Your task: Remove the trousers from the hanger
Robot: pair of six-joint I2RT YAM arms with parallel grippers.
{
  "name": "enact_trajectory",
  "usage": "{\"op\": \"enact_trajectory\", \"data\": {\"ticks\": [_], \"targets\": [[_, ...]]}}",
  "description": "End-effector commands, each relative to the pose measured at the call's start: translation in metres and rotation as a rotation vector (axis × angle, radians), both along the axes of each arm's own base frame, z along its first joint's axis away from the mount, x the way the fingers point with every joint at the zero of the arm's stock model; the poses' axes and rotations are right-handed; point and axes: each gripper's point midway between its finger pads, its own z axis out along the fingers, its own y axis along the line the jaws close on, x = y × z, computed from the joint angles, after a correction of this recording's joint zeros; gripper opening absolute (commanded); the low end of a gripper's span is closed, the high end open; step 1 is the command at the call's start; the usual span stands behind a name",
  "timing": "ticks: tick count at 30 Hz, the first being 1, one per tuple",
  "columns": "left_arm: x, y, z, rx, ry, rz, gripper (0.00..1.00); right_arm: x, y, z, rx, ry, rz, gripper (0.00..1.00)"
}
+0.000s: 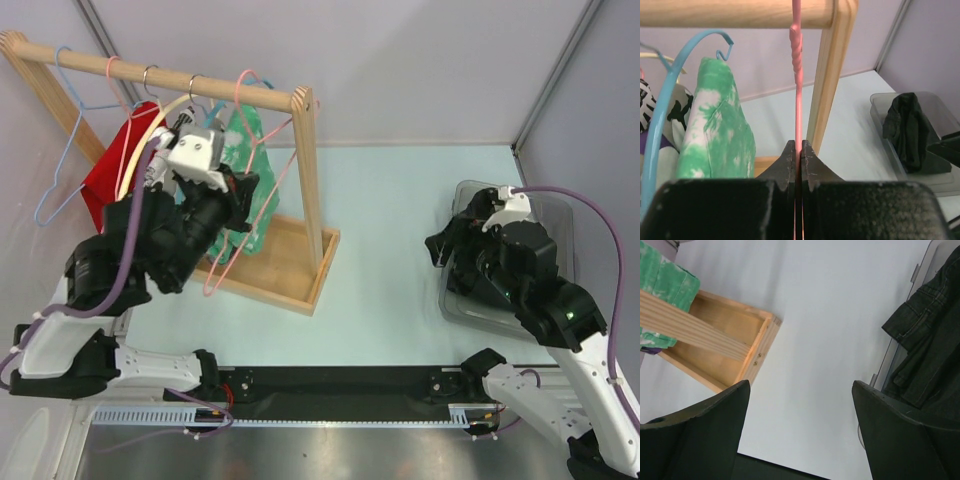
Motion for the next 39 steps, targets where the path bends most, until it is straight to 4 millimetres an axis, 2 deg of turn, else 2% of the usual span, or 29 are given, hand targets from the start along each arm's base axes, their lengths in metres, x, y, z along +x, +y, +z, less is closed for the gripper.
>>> {"op": "enact_trajectory", "data": {"ticks": [1, 7, 14, 22, 28, 35, 39], "targets": [[0.009, -0.013, 0.015, 0.012, -0.036, -0.021, 0.0, -0.003, 0.002, 0.016, 0.025, -0.044, 0.018, 0.88], [0.02, -0.032, 0.0, 0.044, -0.002, -0.037, 0.0, -0.004, 0.0, 0.013, 0.012, -0.034, 0.016, 0.89], [0.028, -0.035, -0.012, 0.031, 0.042, -0.022, 0.0, -0.003, 0.0, 0.013, 0.007, -0.036, 0.015, 0.89], [0.038, -0.03, -0.008, -0.026, 0.057, 0.002, 0.0, -0.003, -0.002, 0.009, -0.005, -0.029, 0.008, 0.89], [0.044, -0.044, -0.032, 0.001, 0.12, -0.031, 0.0, -0.002, -0.005, 0.006, -0.021, -0.026, -0.004, 0.89], [0.042, -0.046, -0.056, 0.015, 0.167, -0.041, 0.0, -0.001, -0.006, -0.002, -0.032, -0.015, -0.008, 0.89], [0.038, -0.045, -0.061, 0.005, 0.181, -0.054, 0.0, -0.001, -0.005, -0.004, -0.032, -0.01, -0.005, 0.89]]}}
